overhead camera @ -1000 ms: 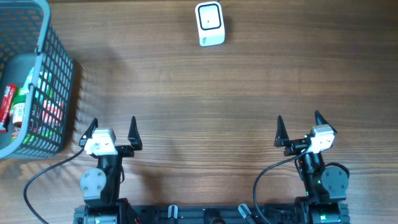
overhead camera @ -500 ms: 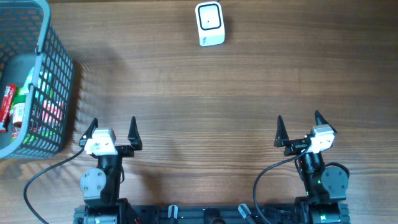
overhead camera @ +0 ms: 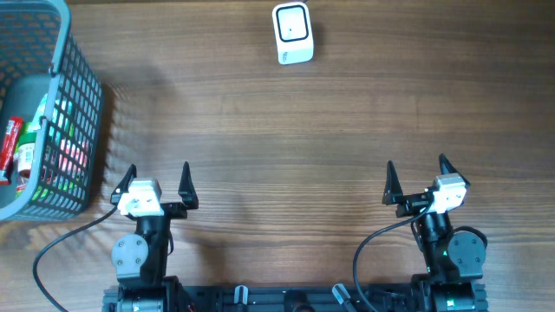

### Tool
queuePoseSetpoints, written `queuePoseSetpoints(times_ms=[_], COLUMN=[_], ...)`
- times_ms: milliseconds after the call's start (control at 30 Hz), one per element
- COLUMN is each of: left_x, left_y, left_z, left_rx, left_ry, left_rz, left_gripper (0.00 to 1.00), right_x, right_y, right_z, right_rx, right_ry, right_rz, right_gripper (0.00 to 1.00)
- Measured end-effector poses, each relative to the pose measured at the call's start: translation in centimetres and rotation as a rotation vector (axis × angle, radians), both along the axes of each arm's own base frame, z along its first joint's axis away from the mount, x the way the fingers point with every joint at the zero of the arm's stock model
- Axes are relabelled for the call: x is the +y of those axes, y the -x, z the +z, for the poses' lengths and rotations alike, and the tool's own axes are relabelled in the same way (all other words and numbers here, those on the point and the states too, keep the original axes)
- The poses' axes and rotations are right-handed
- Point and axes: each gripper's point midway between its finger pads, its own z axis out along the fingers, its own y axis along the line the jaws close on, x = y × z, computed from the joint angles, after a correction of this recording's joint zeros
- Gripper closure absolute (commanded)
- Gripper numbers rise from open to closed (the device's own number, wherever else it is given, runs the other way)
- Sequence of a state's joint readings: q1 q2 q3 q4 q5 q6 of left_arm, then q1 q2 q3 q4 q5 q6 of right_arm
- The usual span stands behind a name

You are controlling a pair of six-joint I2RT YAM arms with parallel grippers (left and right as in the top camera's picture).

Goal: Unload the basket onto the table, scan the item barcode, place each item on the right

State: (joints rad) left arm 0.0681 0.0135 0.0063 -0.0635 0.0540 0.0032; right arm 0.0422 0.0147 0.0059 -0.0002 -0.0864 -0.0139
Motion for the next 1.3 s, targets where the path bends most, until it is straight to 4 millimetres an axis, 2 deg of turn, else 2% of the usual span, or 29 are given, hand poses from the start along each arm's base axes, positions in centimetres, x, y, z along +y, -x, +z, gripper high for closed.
queuePoseSetpoints(times_ms=[833, 1100, 1200, 1300], left_x=[-0.3, -0.9, -1.8, -2.9], left_y=[0.0, 1.1, 1.9, 2.6], left_z=[0.0, -0.2, 0.8, 2.9], left_rx=[0.001, 0.124, 0.178, 0.229], left_ry=[0.002, 0.058, 0.145, 0.234], left_rz=[-0.017, -0.042, -0.078, -0.123], left_gripper=[0.0, 0.0, 0.0, 0.0], right_x=[0.0, 0.0, 0.0, 0.0], right_y=[0.0, 0.0, 0.0, 0.0], right_z=[0.0, 0.0, 0.0, 0.0], right_rx=[0.0, 0.0, 0.001, 0.001], right_ry=[0.0, 0.0, 0.0, 0.0], right_rz=[0.0, 0.0, 0.0, 0.0], right_gripper=[0.0, 0.0, 0.0, 0.0])
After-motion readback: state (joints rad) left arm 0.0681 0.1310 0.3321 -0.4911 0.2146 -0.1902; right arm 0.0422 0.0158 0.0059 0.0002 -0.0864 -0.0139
